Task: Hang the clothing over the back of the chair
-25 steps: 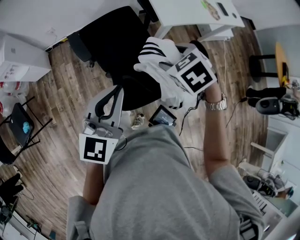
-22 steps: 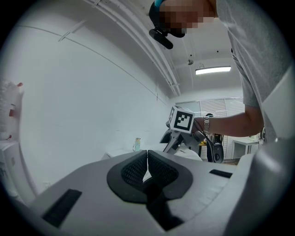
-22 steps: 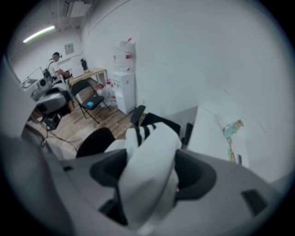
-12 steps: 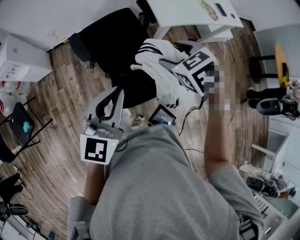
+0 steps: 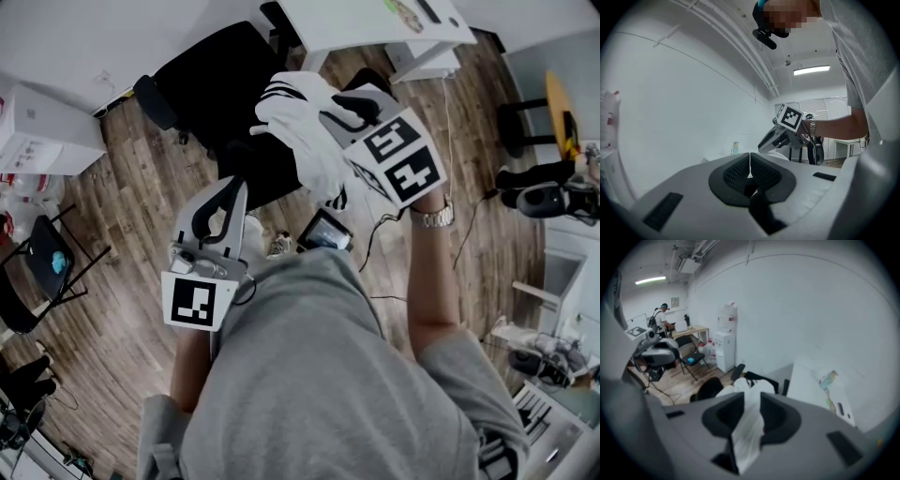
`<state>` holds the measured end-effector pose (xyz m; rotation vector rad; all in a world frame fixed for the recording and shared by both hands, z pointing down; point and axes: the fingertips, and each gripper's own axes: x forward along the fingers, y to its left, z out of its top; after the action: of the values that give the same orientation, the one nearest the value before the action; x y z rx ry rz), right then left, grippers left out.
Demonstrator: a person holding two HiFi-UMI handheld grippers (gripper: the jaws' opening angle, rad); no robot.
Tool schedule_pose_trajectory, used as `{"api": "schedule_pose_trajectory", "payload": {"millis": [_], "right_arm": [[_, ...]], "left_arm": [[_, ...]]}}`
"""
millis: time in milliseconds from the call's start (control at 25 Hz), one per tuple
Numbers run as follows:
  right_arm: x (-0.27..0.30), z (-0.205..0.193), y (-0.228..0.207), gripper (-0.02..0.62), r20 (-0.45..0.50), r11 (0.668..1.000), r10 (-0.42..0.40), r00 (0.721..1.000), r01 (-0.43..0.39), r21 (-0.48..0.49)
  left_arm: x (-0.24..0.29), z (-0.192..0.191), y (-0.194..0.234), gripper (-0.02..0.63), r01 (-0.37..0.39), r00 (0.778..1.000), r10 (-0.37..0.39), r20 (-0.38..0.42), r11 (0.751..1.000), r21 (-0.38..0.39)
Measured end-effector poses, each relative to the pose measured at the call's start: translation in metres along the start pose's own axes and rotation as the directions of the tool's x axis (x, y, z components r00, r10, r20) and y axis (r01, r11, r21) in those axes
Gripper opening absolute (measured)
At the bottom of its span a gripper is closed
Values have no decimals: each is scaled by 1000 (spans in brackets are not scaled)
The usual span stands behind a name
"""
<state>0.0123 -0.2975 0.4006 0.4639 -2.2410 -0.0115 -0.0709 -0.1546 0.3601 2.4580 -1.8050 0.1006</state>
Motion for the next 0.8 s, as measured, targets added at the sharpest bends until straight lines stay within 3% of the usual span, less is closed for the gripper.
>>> {"api": "schedule_pose_trajectory", "payload": {"millis": [200, 800], "right_arm": [[-22, -8, -2, 70, 67, 997, -48, 997, 44, 59], [-73, -56, 14, 37, 140, 977, -110, 984, 81, 197]], "left_arm": [[-2, 1, -18, 37, 23, 1000, -23, 0, 1000, 13], [-10, 10, -68, 37, 93, 996, -93, -3, 992, 86]]}}
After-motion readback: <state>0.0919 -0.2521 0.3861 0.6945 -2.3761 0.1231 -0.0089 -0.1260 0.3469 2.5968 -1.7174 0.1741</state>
